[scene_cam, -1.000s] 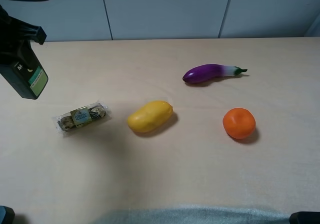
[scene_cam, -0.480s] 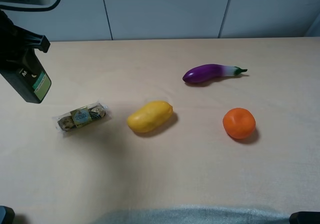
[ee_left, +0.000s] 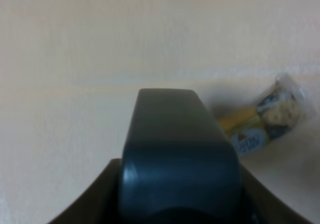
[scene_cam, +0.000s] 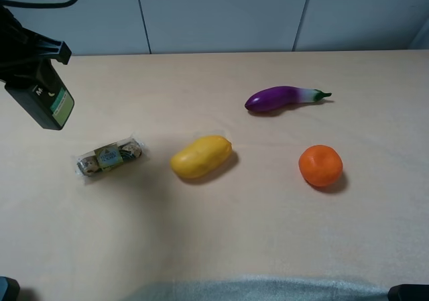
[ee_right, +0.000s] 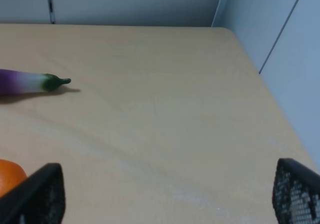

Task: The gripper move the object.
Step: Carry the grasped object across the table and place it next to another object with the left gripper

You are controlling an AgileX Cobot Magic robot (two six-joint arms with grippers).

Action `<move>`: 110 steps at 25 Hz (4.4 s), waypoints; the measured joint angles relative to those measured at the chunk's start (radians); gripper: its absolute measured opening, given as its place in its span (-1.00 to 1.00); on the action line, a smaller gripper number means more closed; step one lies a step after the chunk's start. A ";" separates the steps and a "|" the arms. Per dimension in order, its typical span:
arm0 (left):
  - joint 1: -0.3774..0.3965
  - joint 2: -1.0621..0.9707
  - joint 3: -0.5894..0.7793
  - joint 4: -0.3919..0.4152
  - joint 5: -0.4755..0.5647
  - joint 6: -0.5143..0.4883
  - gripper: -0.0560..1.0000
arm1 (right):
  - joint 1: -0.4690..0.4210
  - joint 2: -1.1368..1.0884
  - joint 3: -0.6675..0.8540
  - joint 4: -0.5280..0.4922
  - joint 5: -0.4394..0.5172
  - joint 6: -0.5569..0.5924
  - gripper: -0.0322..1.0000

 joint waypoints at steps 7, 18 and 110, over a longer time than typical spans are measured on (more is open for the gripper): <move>0.000 0.102 -0.071 -0.009 -0.037 0.000 0.01 | 0.000 0.000 0.000 0.000 0.000 0.000 0.28; -0.132 0.371 -0.374 -0.047 -0.043 0.042 0.01 | 0.000 0.000 0.000 0.000 0.000 0.000 0.28; -0.436 0.981 -1.080 -0.051 0.035 0.050 0.01 | 0.000 0.000 0.000 0.000 0.000 0.000 0.28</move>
